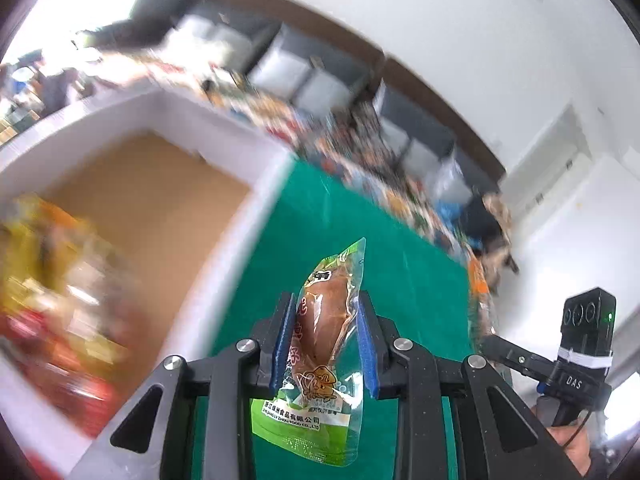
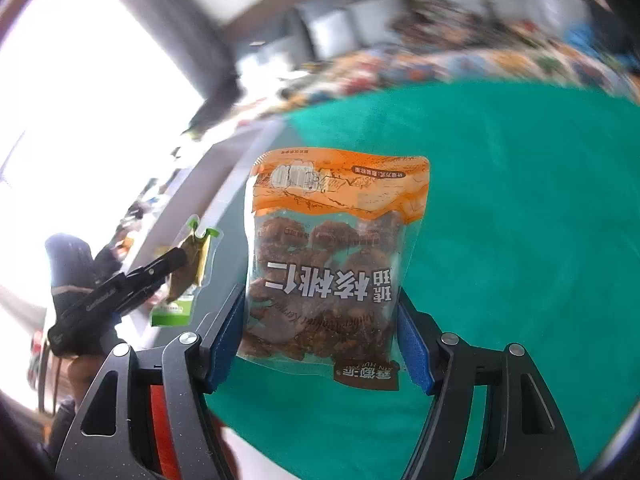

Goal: Organize snacks
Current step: 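Carry both snacks into the white box and open both tools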

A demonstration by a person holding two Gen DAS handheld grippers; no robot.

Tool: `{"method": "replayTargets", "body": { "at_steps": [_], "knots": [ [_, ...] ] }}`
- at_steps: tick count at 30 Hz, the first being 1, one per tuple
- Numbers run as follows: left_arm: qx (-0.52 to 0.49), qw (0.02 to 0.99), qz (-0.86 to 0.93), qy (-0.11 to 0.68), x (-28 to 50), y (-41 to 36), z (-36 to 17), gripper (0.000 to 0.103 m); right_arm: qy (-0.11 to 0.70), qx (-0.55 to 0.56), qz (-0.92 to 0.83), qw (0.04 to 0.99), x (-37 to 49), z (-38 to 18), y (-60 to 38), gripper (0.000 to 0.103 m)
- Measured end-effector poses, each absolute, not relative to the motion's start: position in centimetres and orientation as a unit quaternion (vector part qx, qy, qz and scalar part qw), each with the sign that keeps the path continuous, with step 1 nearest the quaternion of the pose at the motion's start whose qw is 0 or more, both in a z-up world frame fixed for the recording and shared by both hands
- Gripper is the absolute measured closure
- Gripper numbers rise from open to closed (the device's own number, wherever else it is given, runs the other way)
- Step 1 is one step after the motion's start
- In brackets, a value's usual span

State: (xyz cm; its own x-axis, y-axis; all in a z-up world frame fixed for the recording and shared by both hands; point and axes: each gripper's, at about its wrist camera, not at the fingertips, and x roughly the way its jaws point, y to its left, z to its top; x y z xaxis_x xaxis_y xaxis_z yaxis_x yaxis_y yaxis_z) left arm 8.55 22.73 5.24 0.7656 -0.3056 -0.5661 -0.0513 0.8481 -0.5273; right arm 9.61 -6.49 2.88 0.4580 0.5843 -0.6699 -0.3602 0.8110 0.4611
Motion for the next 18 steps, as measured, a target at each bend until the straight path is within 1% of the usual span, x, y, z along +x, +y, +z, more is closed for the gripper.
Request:
{"method": "replayTargets", "body": {
  "at_steps": [2, 4, 7, 9, 10, 11, 12, 13, 14, 15, 17, 18],
  "knots": [
    [-0.251, 0.911, -0.032, 0.327, 7.3, 26.6, 6.7, 0.074, 0.425, 0.105, 0.323, 0.839, 10.6, 5.0, -1.1, 0.031],
    [-0.234, 0.914, 0.01, 0.331, 6.7, 29.7, 6.8, 0.073, 0.421, 0.081, 0.36, 0.829, 11.3, 6.0, 4.2, 0.031],
    [-0.212, 0.91, 0.074, 0.35, 6.1, 33.8, 4.9, 0.074, 0.417, 0.042, 0.401, 0.814, 11.6, 6.2, 11.5, 0.031],
    [-0.19, 0.903, 0.11, 0.368, 6.1, 35.1, 3.4, 0.069, 0.422, 0.023, 0.423, 0.802, 11.8, 5.3, 16.7, 0.031],
    [-0.178, 0.899, 0.124, 0.381, 6.3, 35.6, 2.5, 0.057, 0.424, 0.016, 0.43, 0.797, 12.1, 4.6, 18.2, 0.028],
    [-0.172, 0.897, 0.13, 0.386, 5.8, 36.1, 2.0, 0.04, 0.428, 0.003, 0.434, 0.792, 12.1, 3.6, 20.0, 0.027],
    [-0.168, 0.895, 0.138, 0.389, 5.6, 36.4, 1.7, 0.032, 0.444, -0.012, 0.431, 0.785, 12.3, 2.2, 22.2, 0.023],
    [-0.163, 0.896, 0.146, 0.387, 5.3, 36.4, 1.6, 0.021, 0.457, -0.021, 0.427, 0.78, 12.4, 1.1, 22.6, 0.023],
    [-0.155, 0.899, 0.153, 0.381, 5.0, 36.2, 1.7, 0.016, 0.478, -0.035, 0.415, 0.773, 12.6, -0.2, 23.5, 0.024],
    [-0.146, 0.901, 0.158, 0.376, 4.8, 35.6, 1.6, 0.014, 0.49, -0.035, 0.407, 0.771, 12.4, -0.8, 23.4, 0.024],
    [-0.112, 0.904, 0.183, 0.369, 4.0, 34.8, 2.0, 0.008, 0.478, -0.013, 0.406, 0.778, 12.5, -0.5, 22.0, 0.024],
    [-0.095, 0.904, 0.2, 0.367, 3.8, 34.3, 2.1, 0.008, 0.466, -0.011, 0.405, 0.787, 12.4, 0.1, 21.1, 0.024]
  ]
}}
